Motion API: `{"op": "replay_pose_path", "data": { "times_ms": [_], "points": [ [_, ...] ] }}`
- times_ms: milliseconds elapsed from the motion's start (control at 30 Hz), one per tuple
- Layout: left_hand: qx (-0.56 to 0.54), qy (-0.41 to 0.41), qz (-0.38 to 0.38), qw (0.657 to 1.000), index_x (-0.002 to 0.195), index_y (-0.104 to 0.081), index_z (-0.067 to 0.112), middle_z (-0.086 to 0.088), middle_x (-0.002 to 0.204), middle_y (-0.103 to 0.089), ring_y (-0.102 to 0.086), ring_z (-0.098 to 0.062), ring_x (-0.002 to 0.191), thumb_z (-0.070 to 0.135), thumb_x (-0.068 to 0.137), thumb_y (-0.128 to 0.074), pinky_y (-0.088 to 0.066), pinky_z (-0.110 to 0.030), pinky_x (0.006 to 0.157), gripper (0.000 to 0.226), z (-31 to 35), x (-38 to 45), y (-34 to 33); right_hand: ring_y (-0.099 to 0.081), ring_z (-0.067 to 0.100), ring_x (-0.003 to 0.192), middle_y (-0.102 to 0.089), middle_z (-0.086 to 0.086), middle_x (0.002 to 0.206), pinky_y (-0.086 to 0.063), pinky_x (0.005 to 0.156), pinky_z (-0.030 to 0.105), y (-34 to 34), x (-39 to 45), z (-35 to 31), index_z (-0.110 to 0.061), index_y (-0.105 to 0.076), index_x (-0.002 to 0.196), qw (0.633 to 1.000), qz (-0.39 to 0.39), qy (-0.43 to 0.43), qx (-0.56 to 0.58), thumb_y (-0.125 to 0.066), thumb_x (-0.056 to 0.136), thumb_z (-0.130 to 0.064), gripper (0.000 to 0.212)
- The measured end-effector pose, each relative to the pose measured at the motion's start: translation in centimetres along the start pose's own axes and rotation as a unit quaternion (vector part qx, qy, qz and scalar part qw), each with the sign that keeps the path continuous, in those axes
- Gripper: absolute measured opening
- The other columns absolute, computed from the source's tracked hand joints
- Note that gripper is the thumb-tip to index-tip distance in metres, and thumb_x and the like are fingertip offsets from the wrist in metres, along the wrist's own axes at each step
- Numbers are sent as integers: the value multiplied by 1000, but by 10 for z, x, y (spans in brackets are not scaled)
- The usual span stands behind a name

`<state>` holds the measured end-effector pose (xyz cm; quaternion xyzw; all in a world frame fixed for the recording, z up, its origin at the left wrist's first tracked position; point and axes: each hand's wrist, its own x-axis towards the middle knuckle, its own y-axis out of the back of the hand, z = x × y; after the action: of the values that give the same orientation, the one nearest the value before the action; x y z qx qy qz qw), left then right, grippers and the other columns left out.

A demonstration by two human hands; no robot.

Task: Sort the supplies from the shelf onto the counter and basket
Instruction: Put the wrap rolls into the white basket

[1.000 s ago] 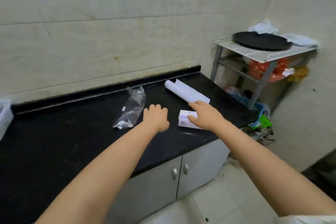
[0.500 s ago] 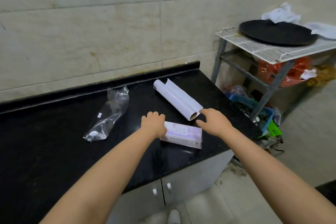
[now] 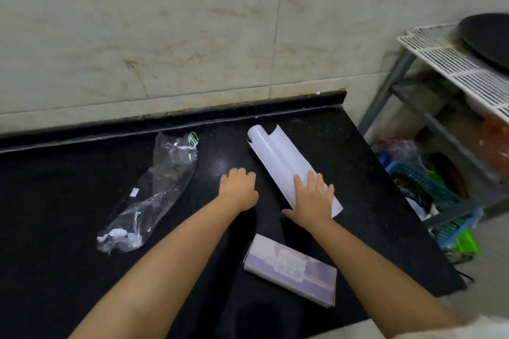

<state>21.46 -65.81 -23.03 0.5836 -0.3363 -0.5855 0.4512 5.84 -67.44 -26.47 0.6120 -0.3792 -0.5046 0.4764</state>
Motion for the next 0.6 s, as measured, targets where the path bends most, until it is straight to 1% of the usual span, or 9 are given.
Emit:
{"op": "replay_pose_path", "data": {
  "times_ms": [100,167,233,300,367,433,467,500,600],
  "points": [
    [-15,9,-13,1000,135,-39,9,-13,143,-39,-33,-30,133,31,93,-45,-32,-42,108,48,-2,13,-4,4,35,143,6,14,156,-4,114,59,-8,19,2,-28,3,145,1000,-11,4,-28,-64,71,-58,104],
    [-32,14,-12,999,136,-39,9,-13,142,-40,-33,-30,133,32,93,-46,-33,-41,108,49,1,19,-4,2,37,143,8,16,155,0,114,59,-8,30,8,-29,11,144,999,-31,-8,-25,-66,69,-56,111],
    [-46,12,1,999,135,-40,10,-12,142,-40,-33,-29,132,32,93,-46,-33,-41,107,48,4,24,-2,-14,37,141,-3,19,154,-1,114,59,-5,39,16,-29,17,143,998,-61,-26,5,-67,67,-55,116],
    [-58,14,12,998,136,-40,10,-12,142,-40,-33,-29,133,31,93,-46,-33,-40,107,48,6,27,0,-39,33,129,-32,19,143,-13,113,56,-2,45,24,-25,16,143,996,-64,-33,51,-68,67,-51,117],
    [-67,33,14,997,136,-39,9,-12,142,-40,-32,-29,133,31,93,-46,-33,-40,108,48,7,28,2,-50,30,118,-47,15,132,-32,105,48,-1,50,29,-16,5,145,993,-52,-31,98,-70,68,-44,110],
    [-73,61,12,995,134,-41,8,-13,142,-40,-33,-30,133,30,93,-46,-33,-41,108,47,7,26,3,-54,29,111,-52,15,126,-45,92,41,-1,52,31,-7,-25,137,992,-44,-25,113,-70,69,-39,88],
    [-77,76,13,994,132,-42,7,-13,141,-40,-33,-30,133,30,93,-46,-33,-41,108,46,8,25,3,-55,29,108,-53,14,122,-46,88,39,-1,53,32,-5,-38,127,993,-41,-18,109,-70,69,-38,74],
    [-82,90,15,993,132,-42,7,-14,141,-40,-33,-30,133,29,93,-46,-33,-41,108,45,8,22,2,-55,28,106,-53,14,119,-46,86,38,-1,53,33,-5,-45,119,994,-38,-11,106,-70,70,-37,64],
    [-85,113,29,989,134,-40,6,-14,142,-39,-31,-30,134,28,93,-46,-32,-41,108,47,9,11,-3,-54,28,104,-54,12,115,-42,87,37,-1,53,32,-6,-49,113,994,-28,8,106,-69,69,-38,58]
  ]
}}
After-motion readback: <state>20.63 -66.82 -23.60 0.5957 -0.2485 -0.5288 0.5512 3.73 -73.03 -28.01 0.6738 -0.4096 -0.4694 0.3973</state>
